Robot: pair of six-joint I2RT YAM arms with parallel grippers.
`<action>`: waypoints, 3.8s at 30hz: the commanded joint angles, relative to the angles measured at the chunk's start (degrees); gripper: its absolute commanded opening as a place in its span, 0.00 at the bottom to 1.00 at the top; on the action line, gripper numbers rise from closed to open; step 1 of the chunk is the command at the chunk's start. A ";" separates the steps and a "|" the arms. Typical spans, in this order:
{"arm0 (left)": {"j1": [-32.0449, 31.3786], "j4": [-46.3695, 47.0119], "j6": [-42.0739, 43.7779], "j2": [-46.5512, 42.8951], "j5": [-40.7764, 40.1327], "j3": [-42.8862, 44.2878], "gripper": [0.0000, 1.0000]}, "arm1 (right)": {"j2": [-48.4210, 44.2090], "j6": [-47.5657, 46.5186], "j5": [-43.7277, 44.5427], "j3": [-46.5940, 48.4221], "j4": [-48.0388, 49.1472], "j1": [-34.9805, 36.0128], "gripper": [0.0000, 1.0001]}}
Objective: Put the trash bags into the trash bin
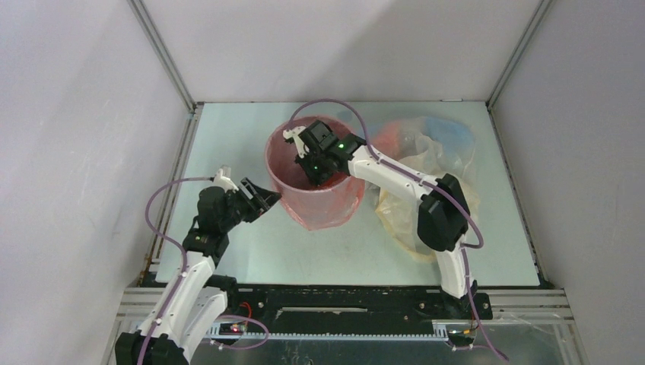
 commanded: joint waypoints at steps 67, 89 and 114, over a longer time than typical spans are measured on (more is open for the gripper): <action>18.24 26.22 -14.67 10.13 9.88 9.37 0.75 | 3.72 1.73 3.46 10.60 -8.10 -0.16 0.07; 12.41 33.60 -17.99 34.72 8.97 20.97 0.78 | -13.13 -0.25 11.45 7.40 -7.77 1.20 0.36; 7.47 35.77 -13.10 45.83 8.15 16.74 0.78 | -17.61 13.03 12.30 0.97 -4.61 -11.42 0.74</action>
